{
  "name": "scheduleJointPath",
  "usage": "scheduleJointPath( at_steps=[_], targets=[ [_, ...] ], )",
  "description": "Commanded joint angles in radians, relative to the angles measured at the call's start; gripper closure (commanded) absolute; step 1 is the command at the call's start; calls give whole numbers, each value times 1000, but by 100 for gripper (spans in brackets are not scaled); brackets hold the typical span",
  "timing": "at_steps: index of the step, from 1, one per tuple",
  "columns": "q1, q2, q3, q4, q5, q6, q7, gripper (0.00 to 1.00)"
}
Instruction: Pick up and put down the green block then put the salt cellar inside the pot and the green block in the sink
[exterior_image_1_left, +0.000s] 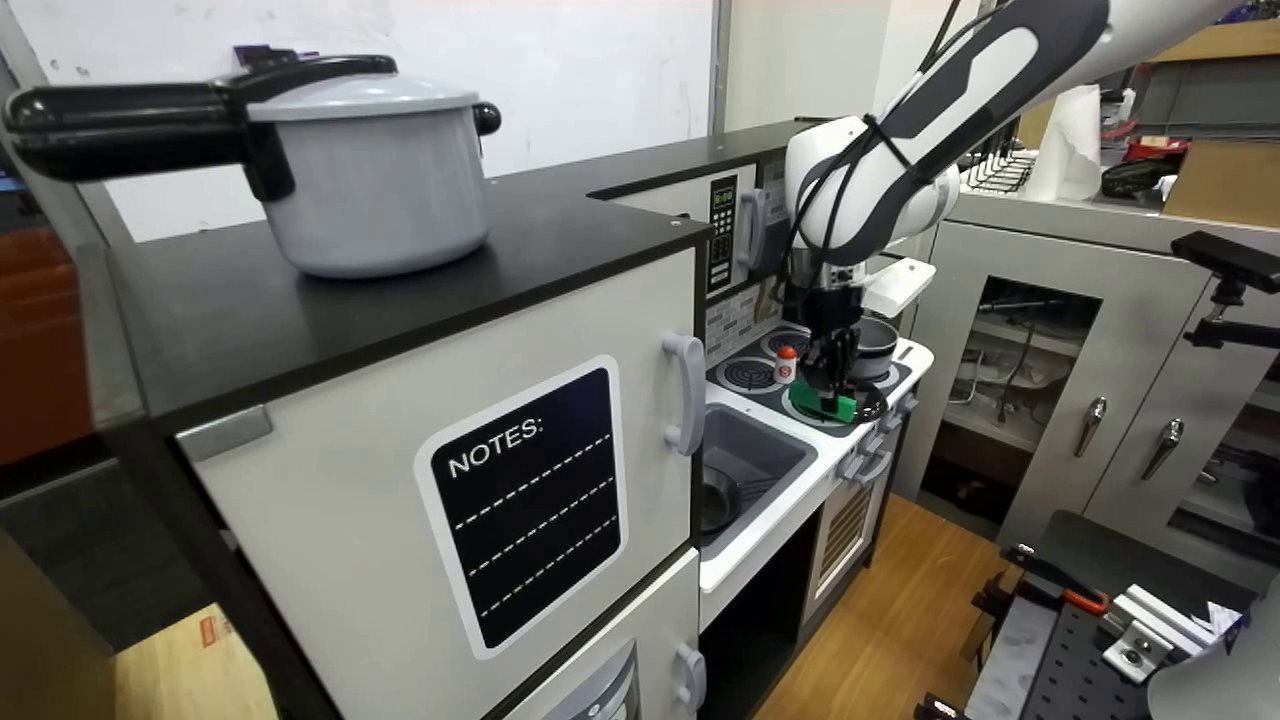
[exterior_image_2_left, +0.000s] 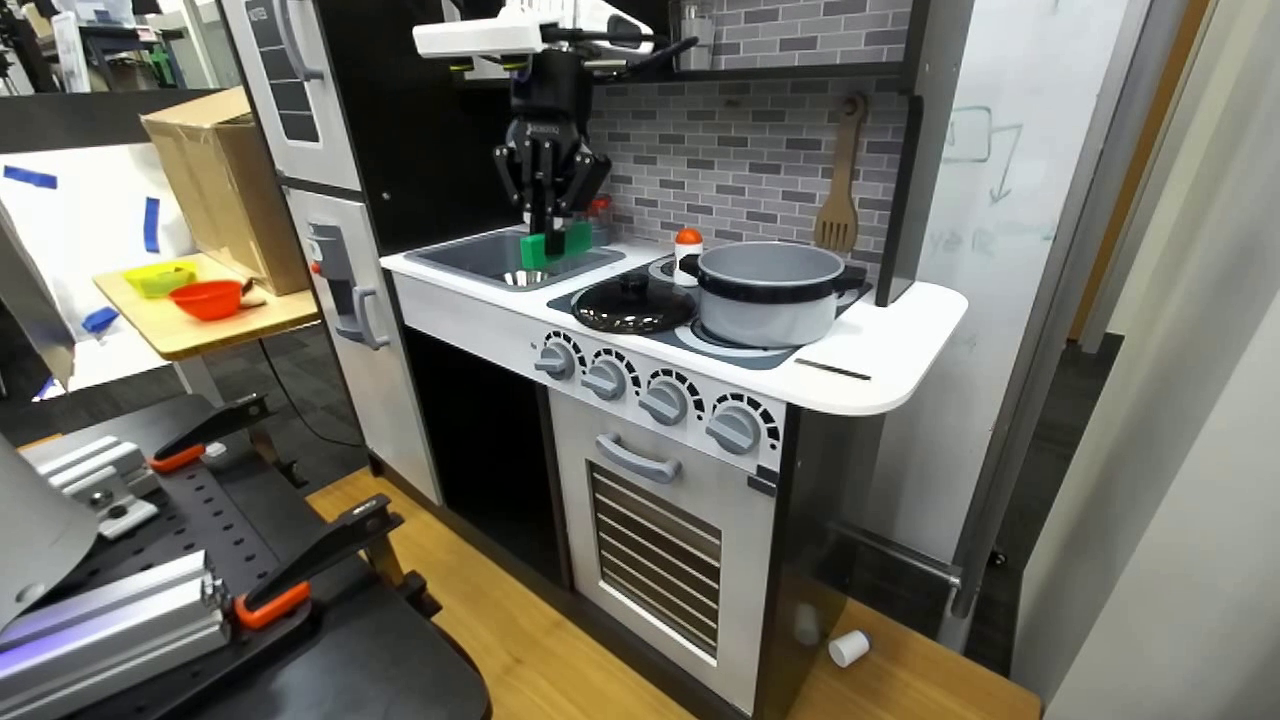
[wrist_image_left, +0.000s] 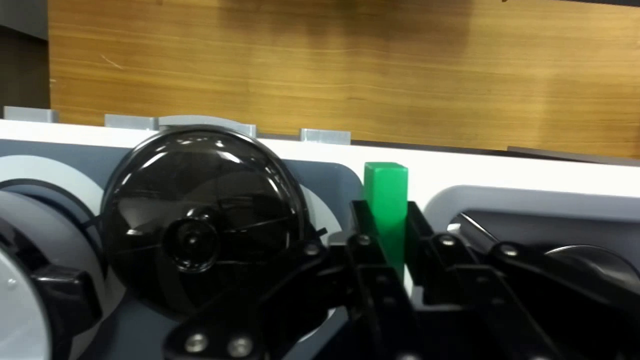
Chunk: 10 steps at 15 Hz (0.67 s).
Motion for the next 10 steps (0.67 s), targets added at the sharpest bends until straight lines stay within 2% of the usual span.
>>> scheduleJointPath(
  at_steps=[1,4,8,10],
  targets=[
    [-11,-98,1,-53,-48,-23,-53,96],
    [-3,-145,1,-69,-27,-33,-90,96],
    [27,-180,-4,-72,104,-49,-313,96],
    [37,-179,-8,-60,123,-73,-412,96]
  ],
)
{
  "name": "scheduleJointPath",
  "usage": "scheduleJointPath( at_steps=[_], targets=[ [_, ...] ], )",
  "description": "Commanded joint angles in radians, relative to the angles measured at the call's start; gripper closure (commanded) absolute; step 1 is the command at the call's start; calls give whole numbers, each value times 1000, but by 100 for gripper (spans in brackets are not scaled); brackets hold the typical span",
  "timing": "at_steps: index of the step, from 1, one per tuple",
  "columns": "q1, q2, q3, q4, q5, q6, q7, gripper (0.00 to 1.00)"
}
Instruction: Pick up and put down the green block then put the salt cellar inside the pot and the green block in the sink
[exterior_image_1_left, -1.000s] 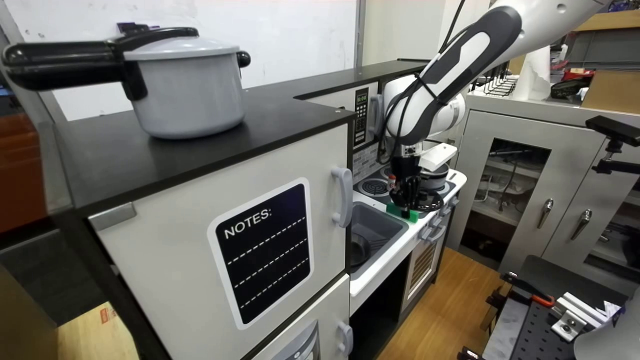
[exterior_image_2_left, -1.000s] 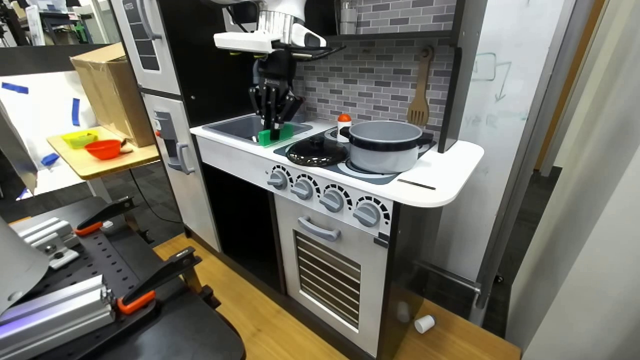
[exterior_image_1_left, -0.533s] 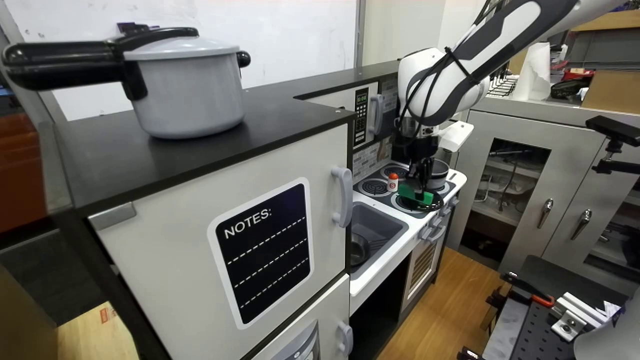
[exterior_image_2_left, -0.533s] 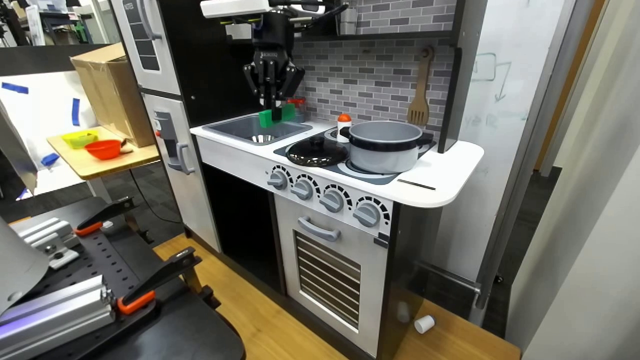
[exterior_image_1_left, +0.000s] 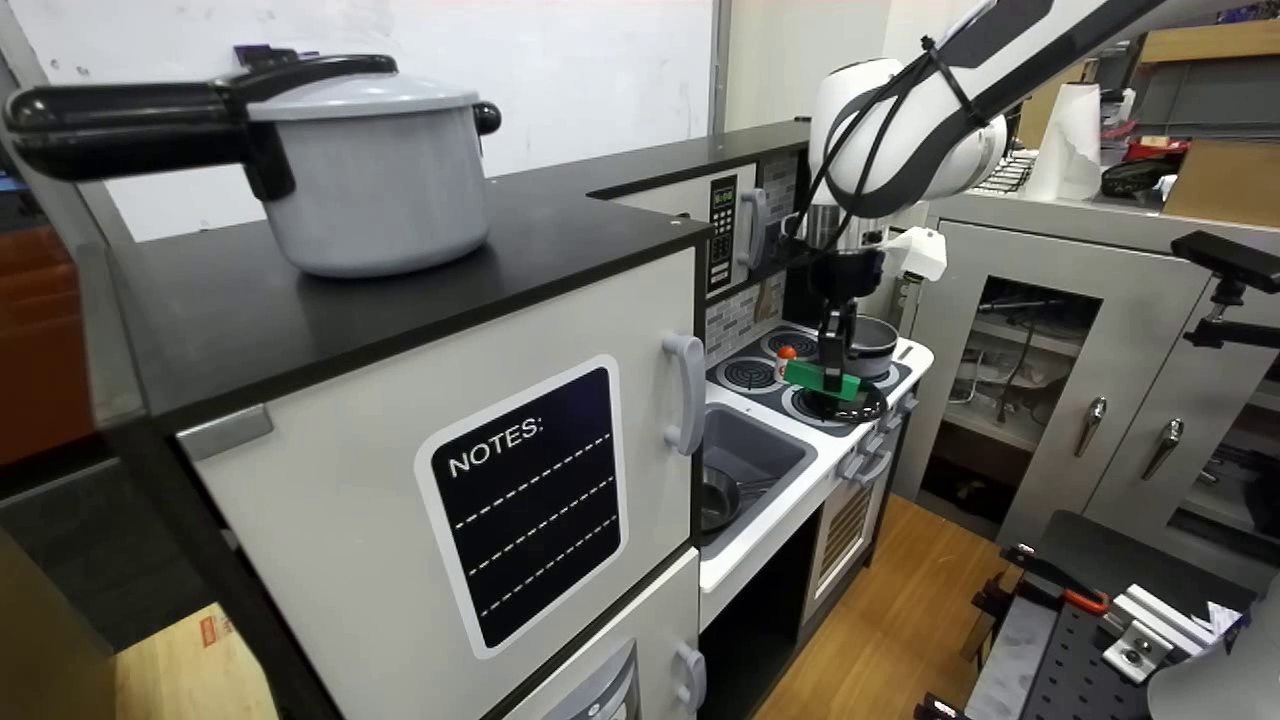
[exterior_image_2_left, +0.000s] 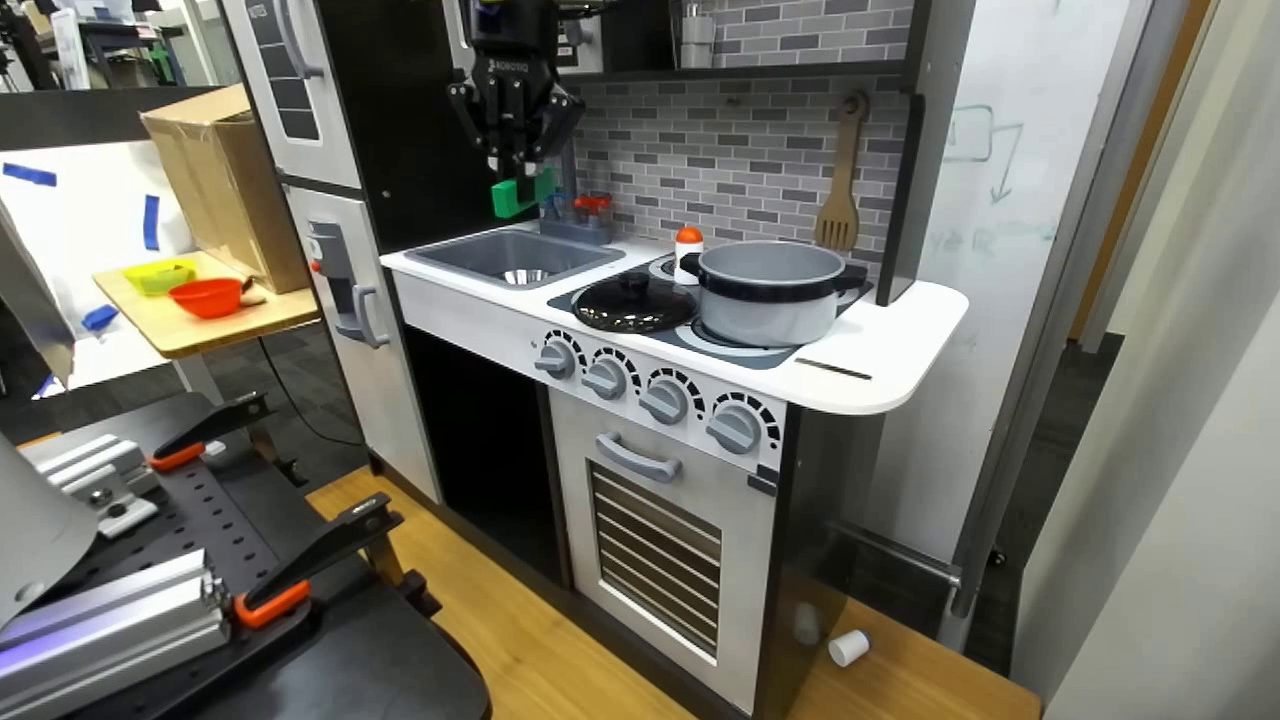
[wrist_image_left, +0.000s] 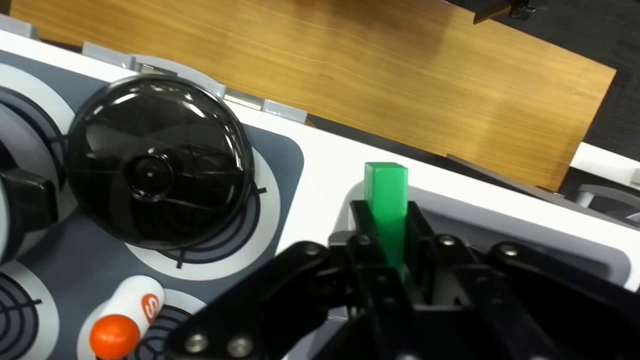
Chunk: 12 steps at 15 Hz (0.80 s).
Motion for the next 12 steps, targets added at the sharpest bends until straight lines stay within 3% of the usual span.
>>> scheduleJointPath(
  at_steps=[1,5,8,12],
  targets=[
    [9,-7,-10,11,25,-51,-166,96],
    [-7,9,-16,20,-56,-105,-267,96],
    [-25,25,-17,29,-195,-84,-210,96],
    [-22,25,-14,40,-241,-83,-201,96]
  ],
)
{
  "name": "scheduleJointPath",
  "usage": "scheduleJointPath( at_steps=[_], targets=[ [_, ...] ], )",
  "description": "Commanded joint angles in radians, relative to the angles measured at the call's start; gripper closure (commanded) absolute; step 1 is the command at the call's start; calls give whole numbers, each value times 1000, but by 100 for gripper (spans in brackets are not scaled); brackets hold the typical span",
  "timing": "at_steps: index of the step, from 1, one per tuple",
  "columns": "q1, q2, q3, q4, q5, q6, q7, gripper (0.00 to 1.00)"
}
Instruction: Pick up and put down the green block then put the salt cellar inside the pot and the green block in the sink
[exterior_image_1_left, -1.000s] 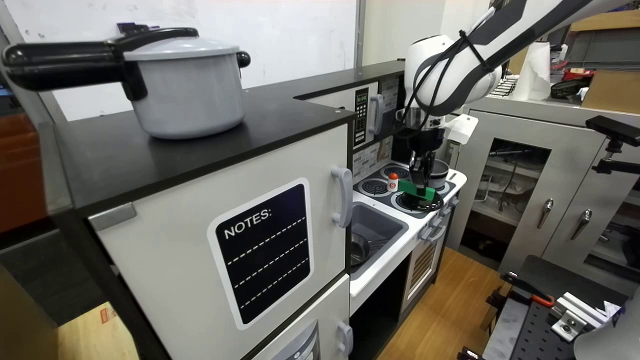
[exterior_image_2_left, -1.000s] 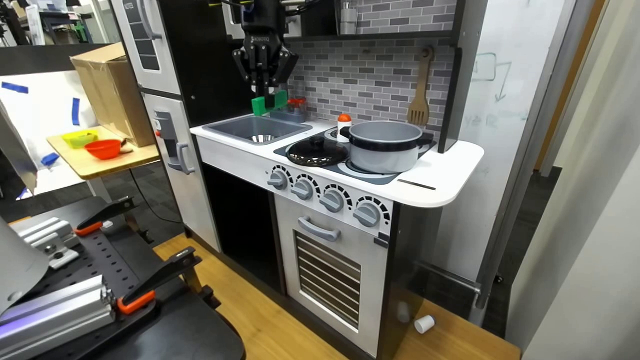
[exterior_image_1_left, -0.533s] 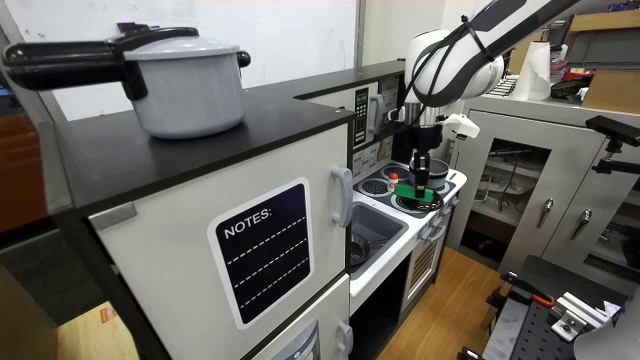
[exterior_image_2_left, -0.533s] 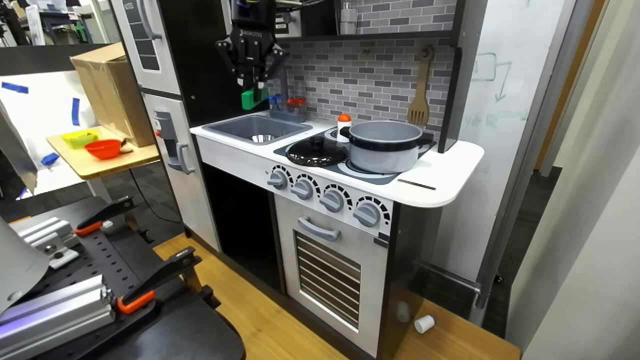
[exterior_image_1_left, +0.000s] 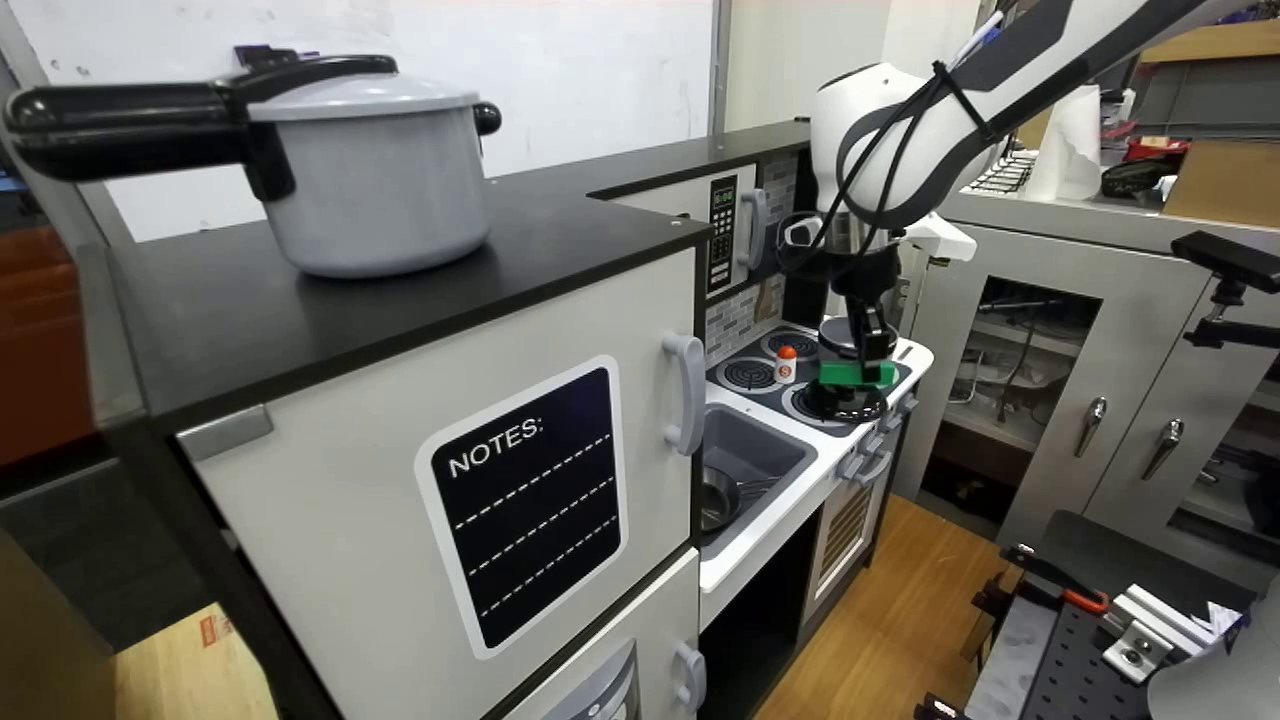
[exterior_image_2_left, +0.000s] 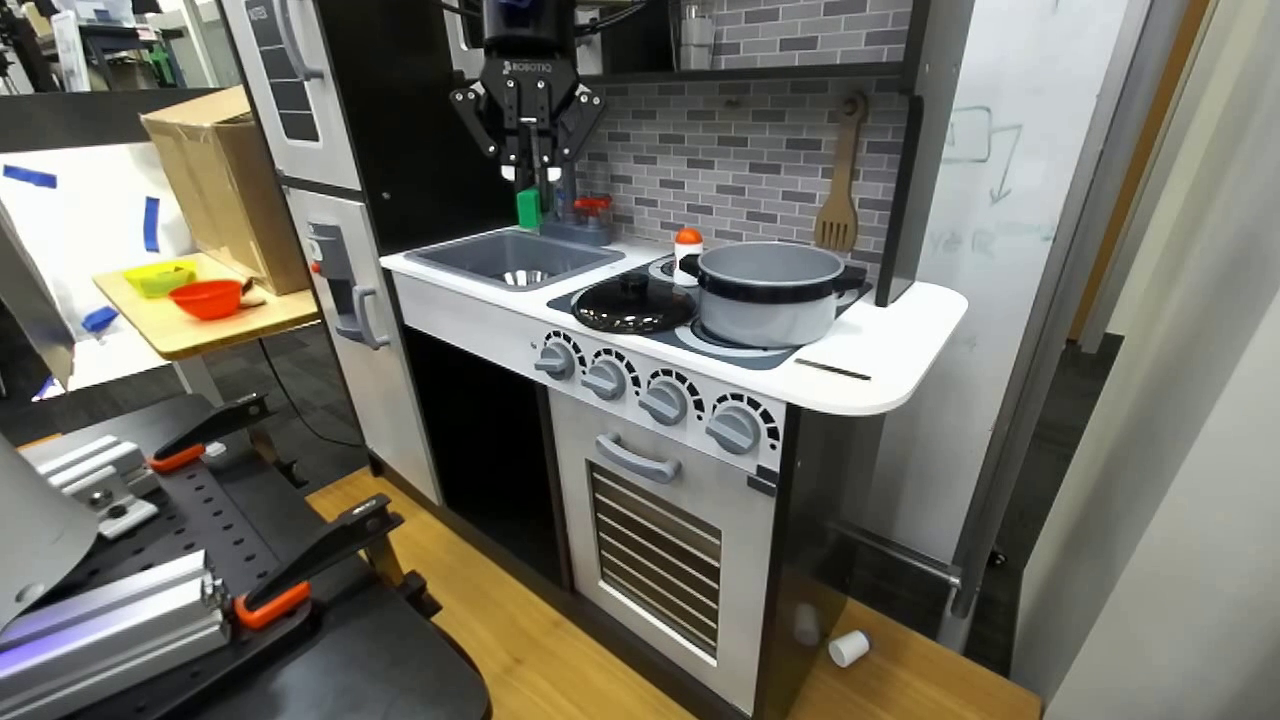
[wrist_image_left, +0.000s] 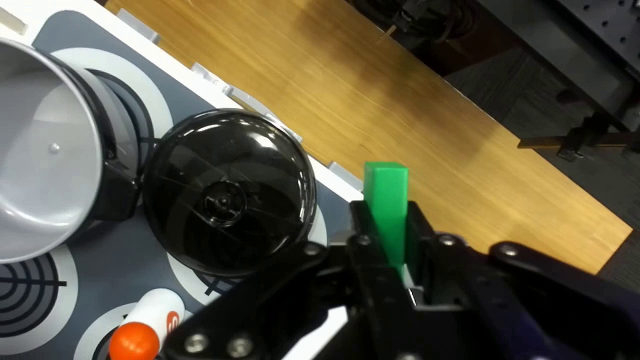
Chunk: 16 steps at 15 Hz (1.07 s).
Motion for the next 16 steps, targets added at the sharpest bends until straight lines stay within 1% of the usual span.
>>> scheduleJointPath(
  at_steps=[1,3,4,9,10,11,16],
  targets=[
    [0,14,12,25,-28,-10,14,96],
    [5,10,17,27,-10,-12,17,96],
    [3,0,13,10,-7,-2,4,82],
    [6,0,16,11,-7,-2,9,82],
    [6,0,16,11,-7,-2,9,96],
    [6,-3,15,12,-11,-5,-9,96],
    [11,32,12,52,-15,-43,-256,96]
  ],
)
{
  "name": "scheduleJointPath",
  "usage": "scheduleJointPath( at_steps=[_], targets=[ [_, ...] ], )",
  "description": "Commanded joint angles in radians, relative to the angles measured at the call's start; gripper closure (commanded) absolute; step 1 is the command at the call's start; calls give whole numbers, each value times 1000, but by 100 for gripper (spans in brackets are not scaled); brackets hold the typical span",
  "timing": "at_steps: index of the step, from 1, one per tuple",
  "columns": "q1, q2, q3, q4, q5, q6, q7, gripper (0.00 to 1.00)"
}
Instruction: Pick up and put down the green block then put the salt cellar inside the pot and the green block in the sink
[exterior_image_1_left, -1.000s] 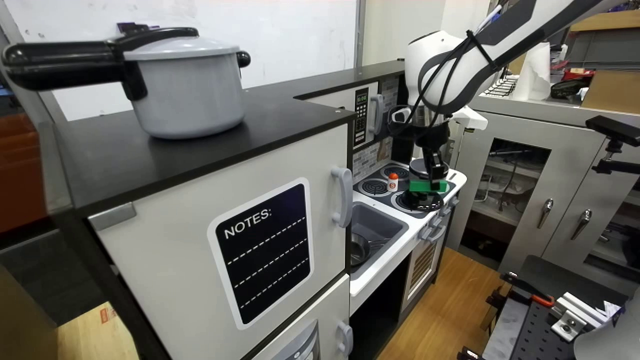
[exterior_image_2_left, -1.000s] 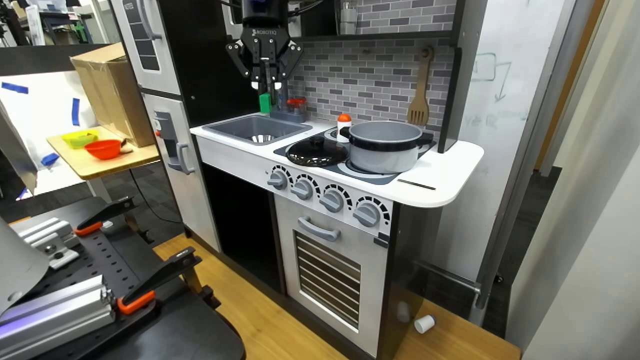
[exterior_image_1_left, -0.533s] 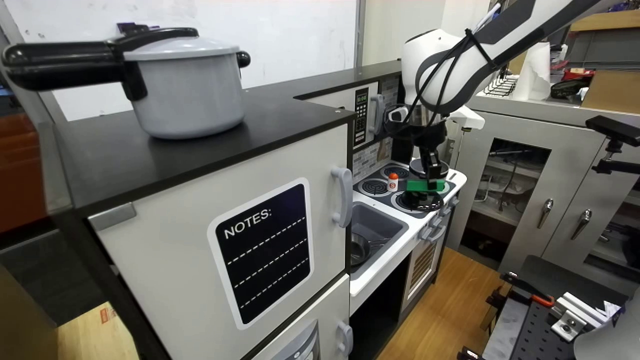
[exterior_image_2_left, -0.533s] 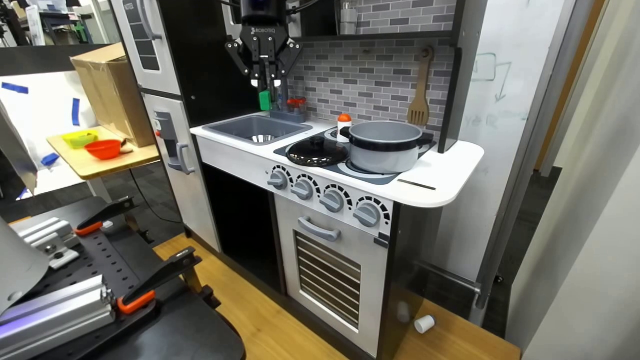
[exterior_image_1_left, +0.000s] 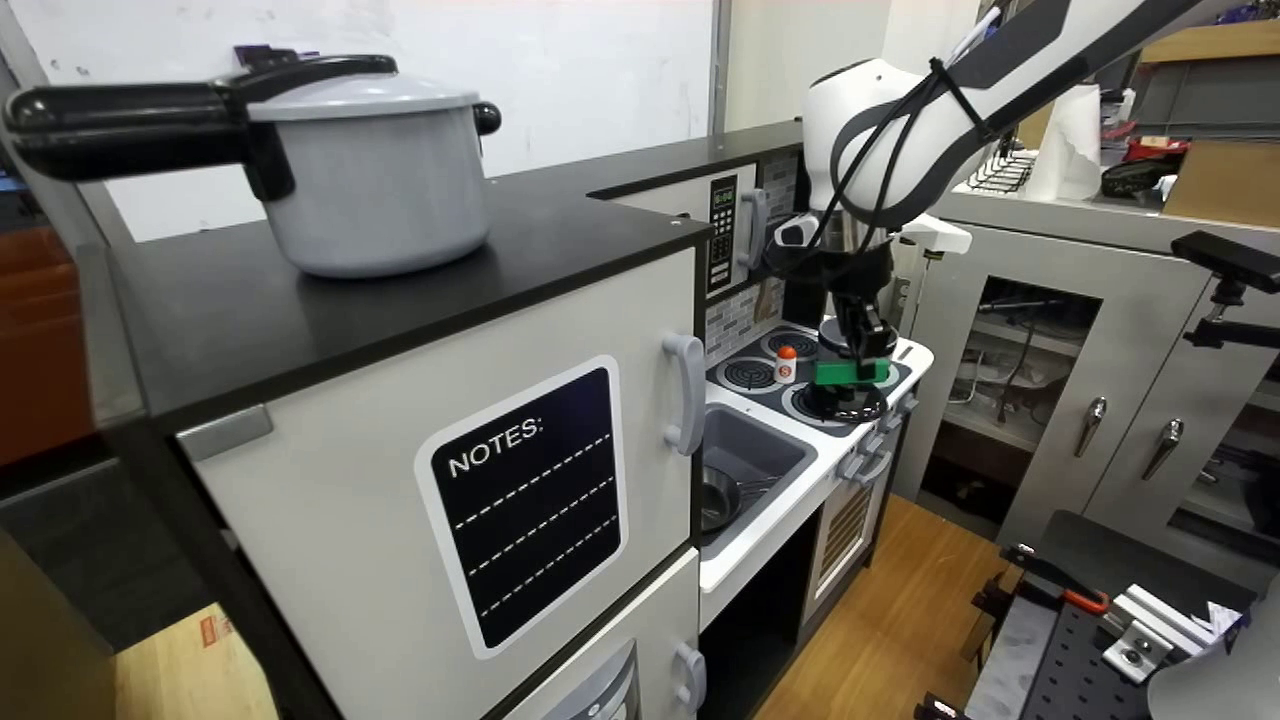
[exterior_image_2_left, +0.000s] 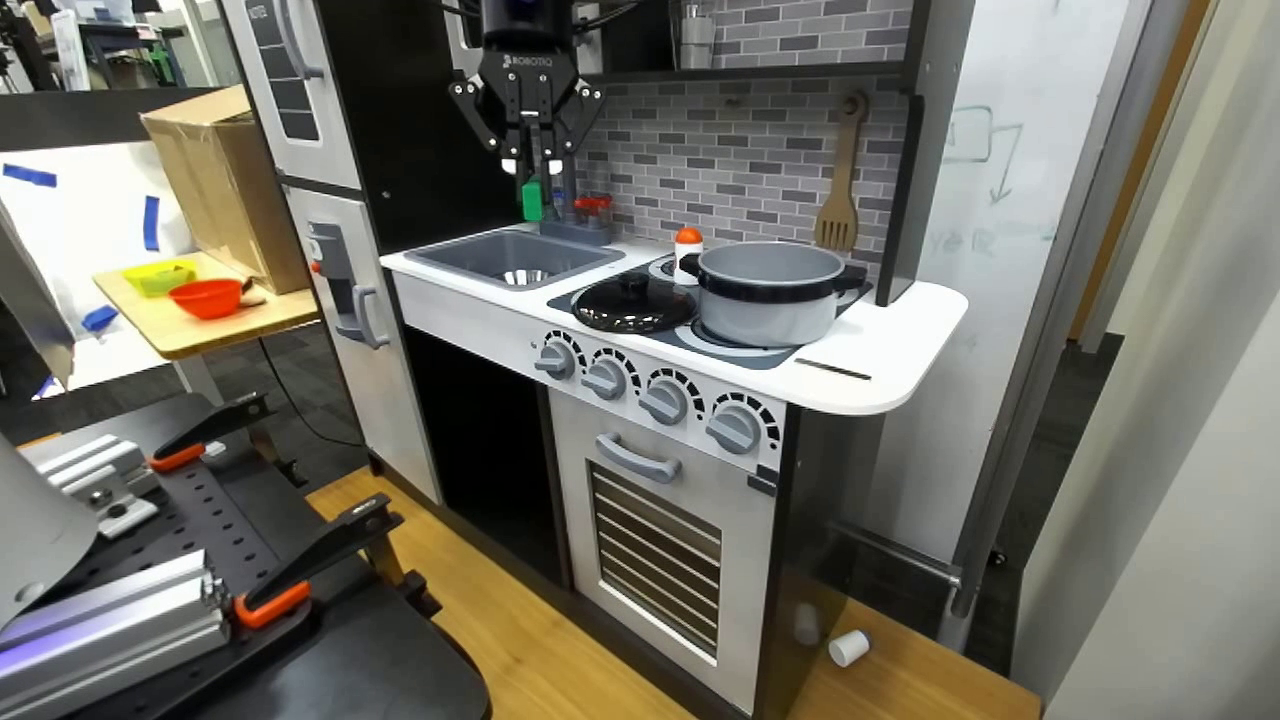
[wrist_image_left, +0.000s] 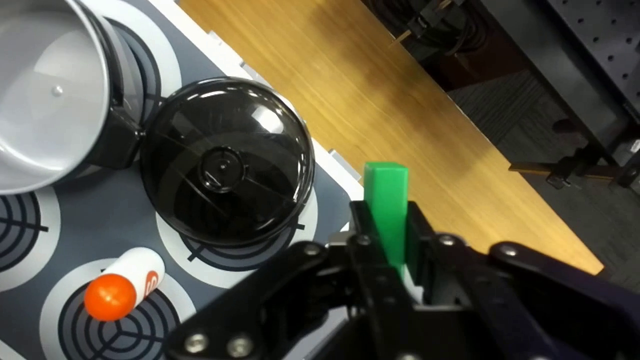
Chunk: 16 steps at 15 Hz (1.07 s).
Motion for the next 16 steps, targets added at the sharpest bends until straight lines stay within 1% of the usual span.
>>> scheduleJointPath(
  at_steps=[1,4,6,8,9,16],
  targets=[
    [1,38,3,44,-20,-33,-148,96],
    [-2,74,9,55,-33,-14,-173,96],
    [-5,105,11,63,-31,9,-148,96],
    [-6,132,15,77,-4,25,-120,96],
    [-11,101,13,44,-12,14,-138,82],
    [-13,116,13,57,-12,17,-120,82]
  ],
)
